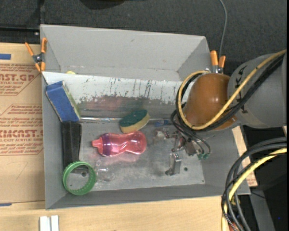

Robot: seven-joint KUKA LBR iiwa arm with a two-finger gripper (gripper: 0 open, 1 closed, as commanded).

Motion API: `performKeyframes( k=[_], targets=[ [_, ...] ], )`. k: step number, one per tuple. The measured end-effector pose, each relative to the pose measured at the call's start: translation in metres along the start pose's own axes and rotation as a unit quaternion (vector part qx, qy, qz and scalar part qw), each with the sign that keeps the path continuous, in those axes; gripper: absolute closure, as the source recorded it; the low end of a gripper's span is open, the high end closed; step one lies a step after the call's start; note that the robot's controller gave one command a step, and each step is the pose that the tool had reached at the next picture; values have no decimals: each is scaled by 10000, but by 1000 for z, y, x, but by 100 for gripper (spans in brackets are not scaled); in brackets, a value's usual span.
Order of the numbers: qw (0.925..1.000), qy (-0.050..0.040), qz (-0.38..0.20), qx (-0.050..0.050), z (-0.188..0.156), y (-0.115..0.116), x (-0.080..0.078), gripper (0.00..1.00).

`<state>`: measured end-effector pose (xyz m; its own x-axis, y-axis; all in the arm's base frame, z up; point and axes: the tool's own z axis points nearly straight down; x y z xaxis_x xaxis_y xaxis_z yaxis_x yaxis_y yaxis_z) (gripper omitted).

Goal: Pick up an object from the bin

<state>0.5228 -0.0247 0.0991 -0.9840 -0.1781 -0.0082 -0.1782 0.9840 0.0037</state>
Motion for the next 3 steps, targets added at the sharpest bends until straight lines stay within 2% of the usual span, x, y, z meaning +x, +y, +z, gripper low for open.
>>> performKeyframes(
  k=[1,2,3],
  targets=[
    [9995,-9,311,16,4,-4,-6,0],
    [9948,-7,1019,19,3,9,-15,0],
    [9960,-9,892,11,5,37,-9,0]
  ],
)
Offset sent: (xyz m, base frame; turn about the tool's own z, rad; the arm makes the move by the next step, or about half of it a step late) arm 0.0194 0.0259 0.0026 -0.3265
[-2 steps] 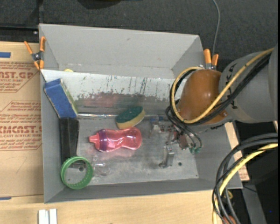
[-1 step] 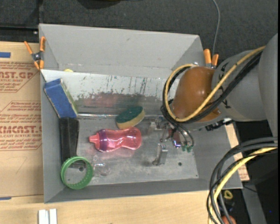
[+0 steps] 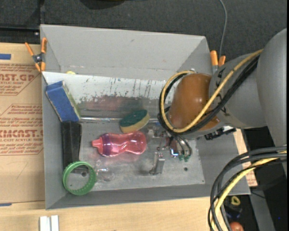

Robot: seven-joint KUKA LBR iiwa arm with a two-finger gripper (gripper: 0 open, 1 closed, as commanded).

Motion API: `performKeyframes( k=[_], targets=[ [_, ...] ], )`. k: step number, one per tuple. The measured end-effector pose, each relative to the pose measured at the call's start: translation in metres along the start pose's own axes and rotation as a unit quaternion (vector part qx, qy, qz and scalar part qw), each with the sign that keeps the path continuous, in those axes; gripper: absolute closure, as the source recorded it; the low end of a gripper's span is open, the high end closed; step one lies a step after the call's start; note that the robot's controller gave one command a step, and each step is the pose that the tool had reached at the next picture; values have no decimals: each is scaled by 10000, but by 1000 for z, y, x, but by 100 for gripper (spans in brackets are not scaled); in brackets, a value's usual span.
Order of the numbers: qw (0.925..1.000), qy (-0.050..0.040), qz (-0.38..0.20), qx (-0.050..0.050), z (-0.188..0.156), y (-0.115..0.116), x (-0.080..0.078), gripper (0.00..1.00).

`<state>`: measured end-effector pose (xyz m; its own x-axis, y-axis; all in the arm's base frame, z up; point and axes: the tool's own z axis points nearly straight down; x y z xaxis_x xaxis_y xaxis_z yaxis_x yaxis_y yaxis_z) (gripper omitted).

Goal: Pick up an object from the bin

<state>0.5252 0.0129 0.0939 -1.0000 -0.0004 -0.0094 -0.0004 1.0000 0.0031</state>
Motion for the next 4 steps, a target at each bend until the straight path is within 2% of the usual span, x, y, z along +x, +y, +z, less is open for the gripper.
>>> performKeyframes(
  k=[1,2,3,4],
  targets=[
    [9769,-5,-2137,6,24,4,3,100],
    [9769,-5,-2136,6,24,4,3,100],
    [9796,-65,-2004,131,22,93,-25,0],
    [9781,-27,-2083,10,24,108,-18,0]
  ],
)
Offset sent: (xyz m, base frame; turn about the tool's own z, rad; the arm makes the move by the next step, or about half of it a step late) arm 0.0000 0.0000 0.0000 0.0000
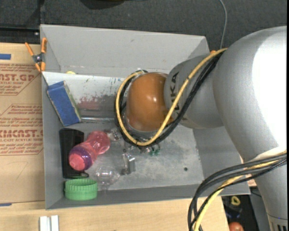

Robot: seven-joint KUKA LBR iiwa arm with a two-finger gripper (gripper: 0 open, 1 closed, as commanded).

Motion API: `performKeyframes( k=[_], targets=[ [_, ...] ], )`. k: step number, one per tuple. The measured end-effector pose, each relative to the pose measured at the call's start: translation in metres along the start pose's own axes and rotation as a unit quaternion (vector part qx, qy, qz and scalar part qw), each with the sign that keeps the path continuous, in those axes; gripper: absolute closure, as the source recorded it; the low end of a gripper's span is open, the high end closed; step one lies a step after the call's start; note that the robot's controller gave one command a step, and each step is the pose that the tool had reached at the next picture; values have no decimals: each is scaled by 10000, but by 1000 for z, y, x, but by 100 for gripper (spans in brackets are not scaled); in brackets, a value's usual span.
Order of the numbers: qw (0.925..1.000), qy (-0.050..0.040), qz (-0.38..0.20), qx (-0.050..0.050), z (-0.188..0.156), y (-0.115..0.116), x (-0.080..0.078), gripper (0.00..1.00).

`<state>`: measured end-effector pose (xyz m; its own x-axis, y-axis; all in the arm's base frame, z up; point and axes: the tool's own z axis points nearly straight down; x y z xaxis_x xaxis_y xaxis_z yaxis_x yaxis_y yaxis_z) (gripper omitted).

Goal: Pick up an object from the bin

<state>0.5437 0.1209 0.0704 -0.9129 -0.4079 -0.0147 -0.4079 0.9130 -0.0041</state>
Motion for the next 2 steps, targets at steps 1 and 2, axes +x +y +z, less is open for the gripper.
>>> performKeyframes(
  k=[1,2],
  targets=[
    [9994,-30,-358,26,0,60,-22,0],
    [9900,57,-1400,149,-2,92,-20,0]
  ],
)
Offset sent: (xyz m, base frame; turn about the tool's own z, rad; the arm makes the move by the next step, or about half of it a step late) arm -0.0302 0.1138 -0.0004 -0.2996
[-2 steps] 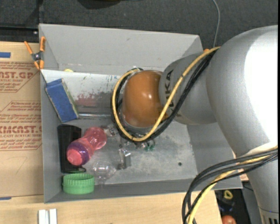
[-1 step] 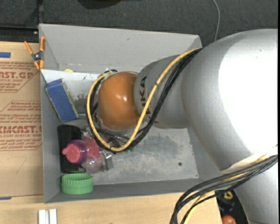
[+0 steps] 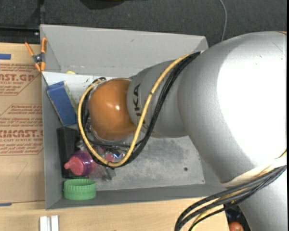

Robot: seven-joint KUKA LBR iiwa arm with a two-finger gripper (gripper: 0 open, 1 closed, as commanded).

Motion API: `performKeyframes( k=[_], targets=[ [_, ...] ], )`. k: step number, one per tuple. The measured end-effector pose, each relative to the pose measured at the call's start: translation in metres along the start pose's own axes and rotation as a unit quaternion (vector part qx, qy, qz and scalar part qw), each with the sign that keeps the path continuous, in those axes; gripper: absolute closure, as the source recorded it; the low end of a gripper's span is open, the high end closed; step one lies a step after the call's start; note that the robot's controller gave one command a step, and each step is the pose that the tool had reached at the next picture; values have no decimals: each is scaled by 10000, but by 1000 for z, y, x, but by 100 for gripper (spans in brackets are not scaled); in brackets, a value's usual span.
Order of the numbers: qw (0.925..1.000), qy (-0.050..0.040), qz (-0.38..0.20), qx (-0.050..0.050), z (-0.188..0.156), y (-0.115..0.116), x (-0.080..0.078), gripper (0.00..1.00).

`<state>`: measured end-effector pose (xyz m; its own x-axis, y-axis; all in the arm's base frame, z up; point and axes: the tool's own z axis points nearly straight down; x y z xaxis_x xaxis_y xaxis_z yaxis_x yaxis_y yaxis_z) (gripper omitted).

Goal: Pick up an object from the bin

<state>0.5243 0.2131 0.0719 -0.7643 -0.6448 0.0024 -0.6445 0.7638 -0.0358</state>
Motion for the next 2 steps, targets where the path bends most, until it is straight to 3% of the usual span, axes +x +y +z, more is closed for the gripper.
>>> performKeyframes(
  k=[1,2],
  targets=[
    [10000,-1,46,-11,0,0,0,0],
    [9998,-43,165,-63,-81,-20,5,100]
  ],
)
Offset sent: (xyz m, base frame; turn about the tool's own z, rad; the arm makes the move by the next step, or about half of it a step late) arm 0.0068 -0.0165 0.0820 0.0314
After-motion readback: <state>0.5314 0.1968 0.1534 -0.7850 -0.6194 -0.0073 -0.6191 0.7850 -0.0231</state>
